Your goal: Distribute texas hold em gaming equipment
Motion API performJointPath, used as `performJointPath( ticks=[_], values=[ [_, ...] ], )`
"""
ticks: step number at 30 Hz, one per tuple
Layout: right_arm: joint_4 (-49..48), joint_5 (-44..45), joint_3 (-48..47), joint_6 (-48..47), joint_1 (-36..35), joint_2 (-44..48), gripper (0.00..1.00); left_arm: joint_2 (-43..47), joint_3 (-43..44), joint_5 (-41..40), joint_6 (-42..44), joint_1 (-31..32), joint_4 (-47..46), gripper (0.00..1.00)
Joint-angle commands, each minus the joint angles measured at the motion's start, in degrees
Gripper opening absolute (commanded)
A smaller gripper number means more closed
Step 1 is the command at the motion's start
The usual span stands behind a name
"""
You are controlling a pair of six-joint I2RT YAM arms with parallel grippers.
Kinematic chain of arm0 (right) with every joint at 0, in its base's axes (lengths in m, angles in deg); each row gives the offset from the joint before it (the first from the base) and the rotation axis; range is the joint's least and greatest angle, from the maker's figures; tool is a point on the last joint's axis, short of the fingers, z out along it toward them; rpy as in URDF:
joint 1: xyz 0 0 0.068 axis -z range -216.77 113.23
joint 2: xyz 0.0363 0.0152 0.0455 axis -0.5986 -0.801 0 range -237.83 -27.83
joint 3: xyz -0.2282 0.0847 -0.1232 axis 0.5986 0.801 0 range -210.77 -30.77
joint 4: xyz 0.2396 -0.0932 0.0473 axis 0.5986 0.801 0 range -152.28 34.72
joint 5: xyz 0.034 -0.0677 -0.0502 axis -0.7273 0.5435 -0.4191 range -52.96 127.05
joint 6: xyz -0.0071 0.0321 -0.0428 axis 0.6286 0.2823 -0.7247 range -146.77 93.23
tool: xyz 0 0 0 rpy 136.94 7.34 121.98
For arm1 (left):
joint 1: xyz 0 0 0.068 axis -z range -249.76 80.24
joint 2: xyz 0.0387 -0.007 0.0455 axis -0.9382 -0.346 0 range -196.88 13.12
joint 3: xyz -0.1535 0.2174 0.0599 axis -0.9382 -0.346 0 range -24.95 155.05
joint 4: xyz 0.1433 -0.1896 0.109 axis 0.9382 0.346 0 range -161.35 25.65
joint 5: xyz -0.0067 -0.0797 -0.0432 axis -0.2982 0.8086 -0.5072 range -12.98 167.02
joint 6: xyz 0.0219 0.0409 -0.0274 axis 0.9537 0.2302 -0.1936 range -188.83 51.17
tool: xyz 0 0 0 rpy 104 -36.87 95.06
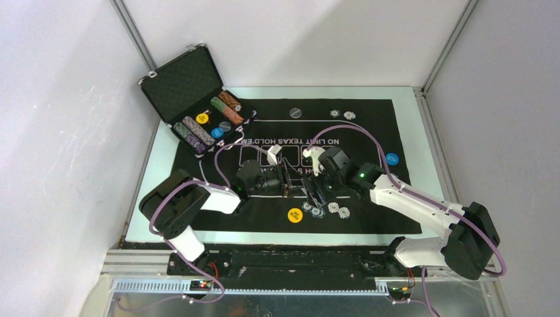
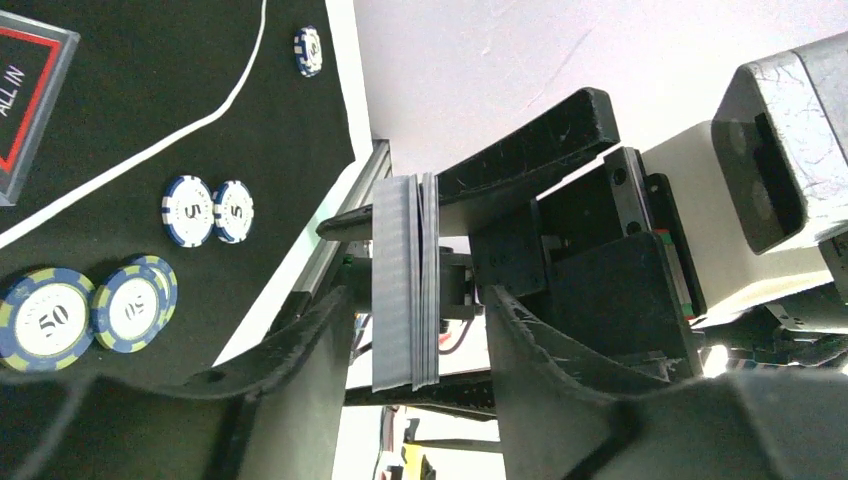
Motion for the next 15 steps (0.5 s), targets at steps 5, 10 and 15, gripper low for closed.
performJointPath(
  ticks=[5, 10, 15],
  values=[
    [1.0, 0.3, -2.9, -2.3, -0.3, -0.7, 0.01, 2.2, 1.5, 3.9, 6.4, 0.2, 3.1, 0.8],
    [1.7, -0.2, -3.2, -3.0, -1.0, -0.7, 0.0, 6.6, 1.5, 2.3, 14.8, -0.2, 14.9, 0.96],
    [1.8, -0.6, -3.5, -3.5, -1.7, -0.7, 0.0, 7.0, 2.2, 3.0, 16.4, -0.3, 15.3, 1.0]
  ],
)
